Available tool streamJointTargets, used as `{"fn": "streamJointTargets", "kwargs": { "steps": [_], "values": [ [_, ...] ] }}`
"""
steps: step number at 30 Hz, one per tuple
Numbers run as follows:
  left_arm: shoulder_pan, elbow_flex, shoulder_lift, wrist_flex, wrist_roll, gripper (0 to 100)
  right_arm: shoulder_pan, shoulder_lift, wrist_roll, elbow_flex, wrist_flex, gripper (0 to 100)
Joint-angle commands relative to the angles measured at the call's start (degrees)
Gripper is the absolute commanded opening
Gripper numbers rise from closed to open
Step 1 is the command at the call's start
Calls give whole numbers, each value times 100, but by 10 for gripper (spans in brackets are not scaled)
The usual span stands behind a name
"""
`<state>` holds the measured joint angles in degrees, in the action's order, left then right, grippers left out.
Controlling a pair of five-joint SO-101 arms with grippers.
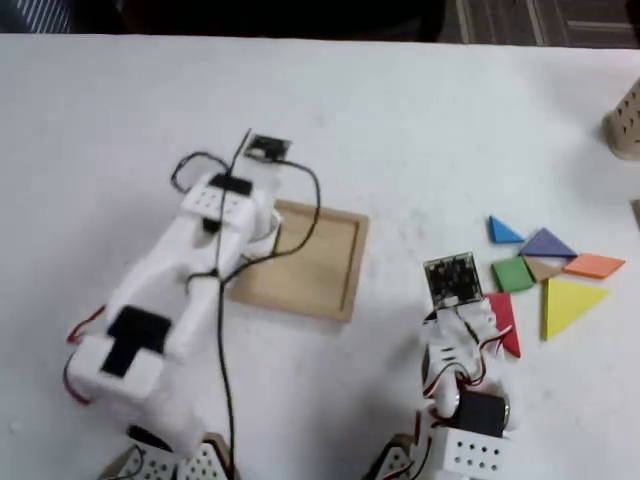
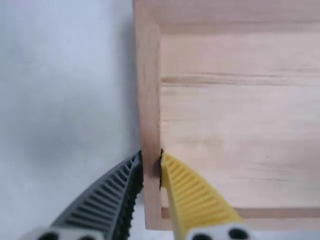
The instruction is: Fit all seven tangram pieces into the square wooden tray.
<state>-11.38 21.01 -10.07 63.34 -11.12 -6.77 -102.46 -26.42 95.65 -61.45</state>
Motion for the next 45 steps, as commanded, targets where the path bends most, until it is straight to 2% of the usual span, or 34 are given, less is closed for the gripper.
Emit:
{"fn": "streamJointTargets", "kwargs": {
  "steps": [1, 4, 9, 16, 21, 24, 27, 29, 33, 36, 40, 42, 45],
  "values": [
    [497, 413, 919, -659, -484, 20, -40, -75, 9, 44, 4, 19],
    [796, 448, 910, -677, -765, 21, -40, -75, 9, 44, -4, 18],
    [804, 431, 646, -545, -791, 23, -40, -75, 9, 44, -13, 18],
    [637, 457, 831, -185, -791, 181, -40, -75, 9, 44, -13, 19],
    [620, 457, 919, -123, -774, 157, -40, -75, 9, 44, -13, 19],
    [629, 457, 1007, 18, -404, 158, -31, -75, 9, 44, -13, 20],
    [646, 510, 1349, 149, -422, 157, -4, -75, 9, 44, 4, 21],
    [778, 765, 1727, -53, -387, 134, 110, -75, 0, 26, 4, 22],
    [980, 1653, 2607, -1002, -369, 14, 409, -66, 26, -211, 13, 22],
    [1077, 2259, 3116, -1486, -369, 47, 629, -48, 44, -826, 4, 21],
    [1112, 2602, 3415, -1547, -369, 44, 1156, 409, 220, -1635, -110, 19],
    [1165, 2629, 3398, -1556, -369, 46, 1349, 1130, 545, -1987, -75, 20],
    [1138, 2602, 3284, -1591, -369, 49, 1385, 2624, 615, -2558, 48, 21]
  ]
}}
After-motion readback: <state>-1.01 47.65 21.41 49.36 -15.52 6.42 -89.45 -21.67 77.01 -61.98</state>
